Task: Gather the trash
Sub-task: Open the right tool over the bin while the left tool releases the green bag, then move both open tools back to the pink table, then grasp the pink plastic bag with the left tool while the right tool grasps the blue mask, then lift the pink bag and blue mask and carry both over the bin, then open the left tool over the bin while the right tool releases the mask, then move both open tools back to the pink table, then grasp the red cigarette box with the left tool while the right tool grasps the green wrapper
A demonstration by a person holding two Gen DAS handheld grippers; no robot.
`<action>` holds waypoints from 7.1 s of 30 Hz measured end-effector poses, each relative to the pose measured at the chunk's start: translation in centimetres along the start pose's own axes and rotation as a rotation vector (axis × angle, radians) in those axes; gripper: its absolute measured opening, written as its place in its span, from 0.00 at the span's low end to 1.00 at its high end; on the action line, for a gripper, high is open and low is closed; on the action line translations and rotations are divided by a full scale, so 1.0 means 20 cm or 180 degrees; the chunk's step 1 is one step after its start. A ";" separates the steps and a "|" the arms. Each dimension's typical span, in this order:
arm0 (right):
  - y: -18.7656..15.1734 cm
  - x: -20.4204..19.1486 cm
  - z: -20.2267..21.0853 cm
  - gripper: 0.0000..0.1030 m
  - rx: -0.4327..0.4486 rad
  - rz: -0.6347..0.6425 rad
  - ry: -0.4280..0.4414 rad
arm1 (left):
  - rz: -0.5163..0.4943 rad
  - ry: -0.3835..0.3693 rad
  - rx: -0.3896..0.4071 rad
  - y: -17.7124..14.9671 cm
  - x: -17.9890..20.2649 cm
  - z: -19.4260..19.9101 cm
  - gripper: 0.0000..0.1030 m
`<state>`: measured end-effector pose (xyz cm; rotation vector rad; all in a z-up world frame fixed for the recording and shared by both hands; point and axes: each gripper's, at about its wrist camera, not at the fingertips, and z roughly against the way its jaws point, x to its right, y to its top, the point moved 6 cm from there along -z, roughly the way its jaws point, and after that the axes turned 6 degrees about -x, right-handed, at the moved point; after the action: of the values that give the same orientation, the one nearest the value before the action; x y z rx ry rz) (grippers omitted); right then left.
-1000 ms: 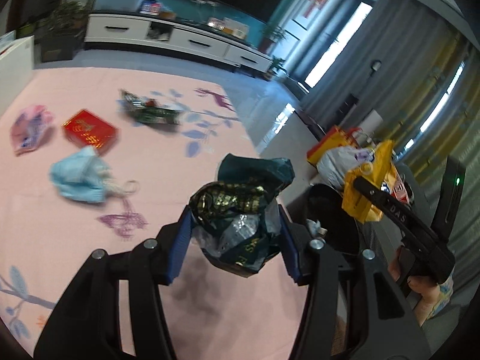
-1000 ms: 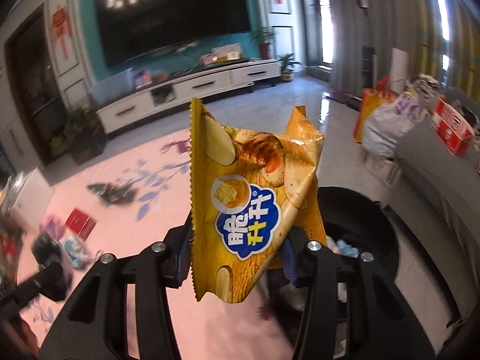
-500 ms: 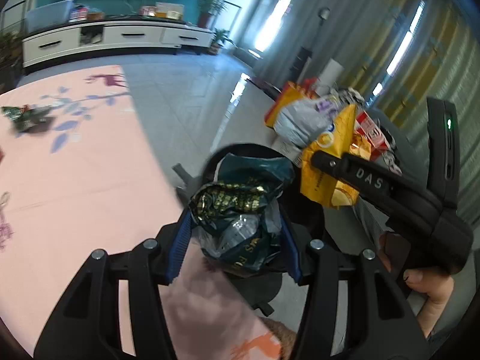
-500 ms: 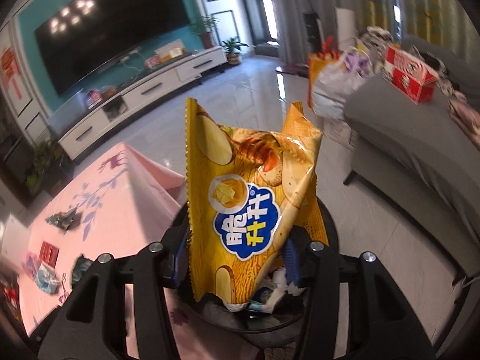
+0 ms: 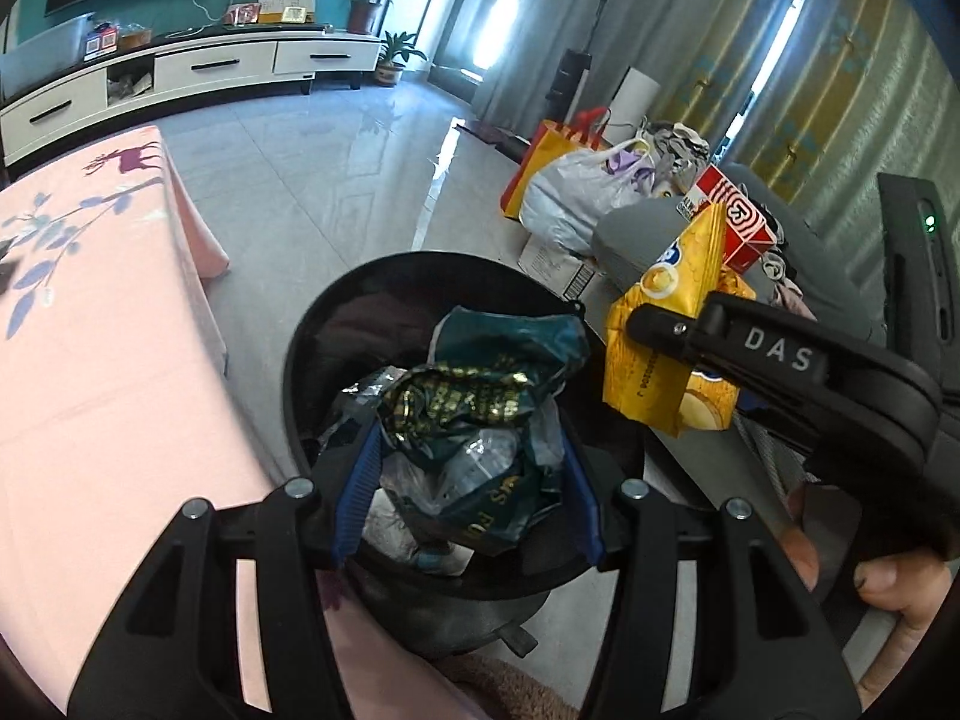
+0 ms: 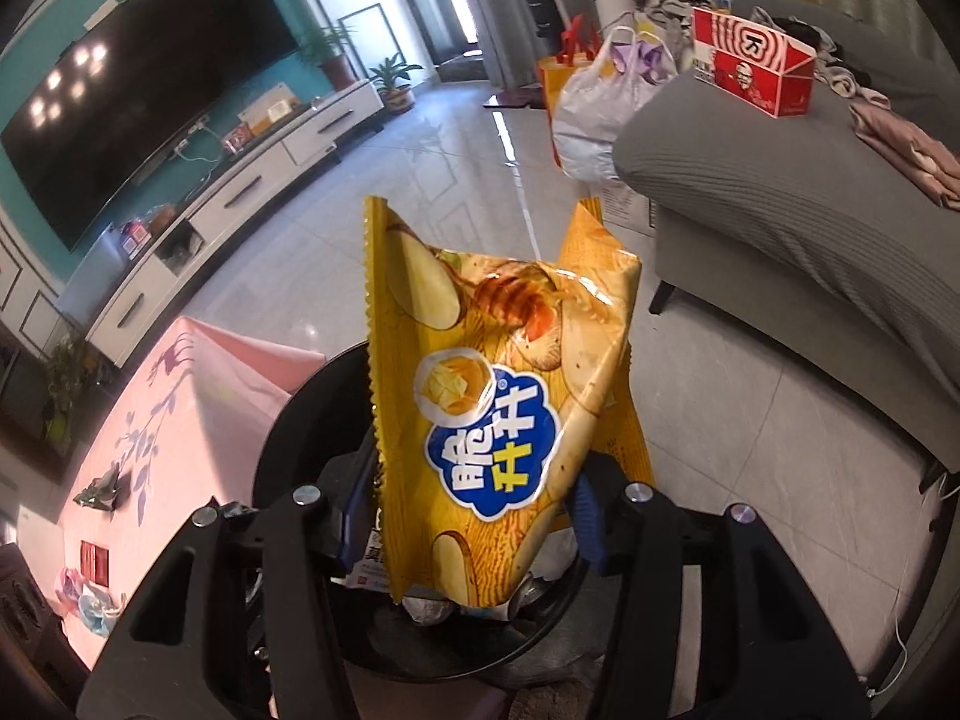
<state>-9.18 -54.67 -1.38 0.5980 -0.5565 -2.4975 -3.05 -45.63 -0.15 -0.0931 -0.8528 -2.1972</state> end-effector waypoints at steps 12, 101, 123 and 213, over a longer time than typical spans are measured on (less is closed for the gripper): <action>0.01 0.02 0.00 0.70 -0.0011 -0.0036 -0.0016 | -0.0086 -0.0044 0.0097 0.03 0.03 0.02 0.91; -0.65 -1.27 0.19 0.28 0.0012 0.1865 0.0999 | 0.1314 0.1166 0.1012 -0.30 -1.63 1.26 0.30; -0.06 -0.27 0.24 0.28 0.0445 0.0396 0.0292 | -0.0014 0.0264 0.0445 -0.10 -0.23 0.49 0.31; -0.59 -1.71 -0.15 0.97 -0.0278 0.2141 0.0617 | 0.2046 0.1304 0.0636 -0.85 -1.80 1.28 0.60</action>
<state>14.34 -27.07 0.65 0.5056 -0.4725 -1.7999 5.83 0.92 -1.06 0.1578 -0.6812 -1.4532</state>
